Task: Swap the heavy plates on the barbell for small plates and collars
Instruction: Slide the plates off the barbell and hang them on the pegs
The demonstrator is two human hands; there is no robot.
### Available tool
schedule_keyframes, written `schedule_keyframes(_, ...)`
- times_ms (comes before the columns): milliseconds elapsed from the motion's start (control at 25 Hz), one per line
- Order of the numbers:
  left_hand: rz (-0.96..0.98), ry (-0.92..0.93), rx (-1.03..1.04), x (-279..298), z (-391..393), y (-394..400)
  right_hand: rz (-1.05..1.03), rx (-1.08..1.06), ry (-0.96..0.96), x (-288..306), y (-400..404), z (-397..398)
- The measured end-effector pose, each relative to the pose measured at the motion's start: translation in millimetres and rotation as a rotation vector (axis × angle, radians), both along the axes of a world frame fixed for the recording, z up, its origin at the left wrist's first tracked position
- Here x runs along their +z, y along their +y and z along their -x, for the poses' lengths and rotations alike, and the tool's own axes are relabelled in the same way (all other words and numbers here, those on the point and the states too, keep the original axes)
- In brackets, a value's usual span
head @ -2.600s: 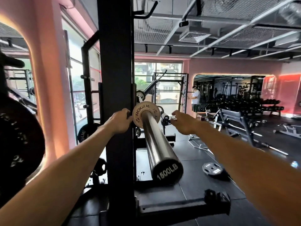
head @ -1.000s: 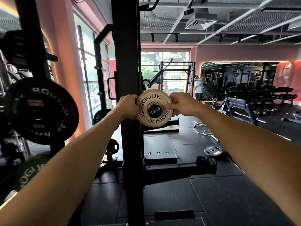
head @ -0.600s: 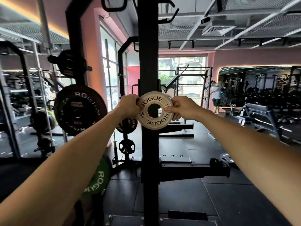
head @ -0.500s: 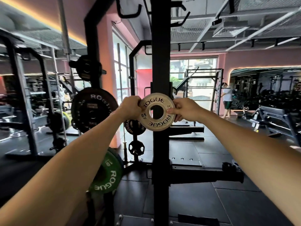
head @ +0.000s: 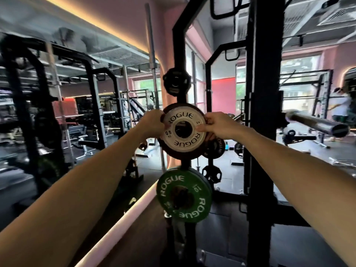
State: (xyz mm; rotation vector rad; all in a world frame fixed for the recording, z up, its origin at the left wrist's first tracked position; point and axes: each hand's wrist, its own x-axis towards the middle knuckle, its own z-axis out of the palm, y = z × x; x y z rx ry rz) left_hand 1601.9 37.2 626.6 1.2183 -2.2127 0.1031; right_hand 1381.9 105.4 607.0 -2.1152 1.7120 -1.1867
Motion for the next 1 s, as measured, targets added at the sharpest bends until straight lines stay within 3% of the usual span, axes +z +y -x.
schedule_keyframes(480, -0.082, 0.173, 0.156, -8.4, -187.0, -107.1, -0.025, 0.232, -0.017, -3.5, -157.0, -176.7)
schedule_keyframes(720, -0.058, 0.193, 0.172, -4.0, -206.9, -196.6, -0.021, 0.301, -0.066, 1.1, -259.4, -194.7)
schedule_keyframes(1000, -0.029, 0.157, 0.081, 2.1, -172.2, -303.7, 0.000, 0.198, -0.048, 6.3, -338.0, -159.7)
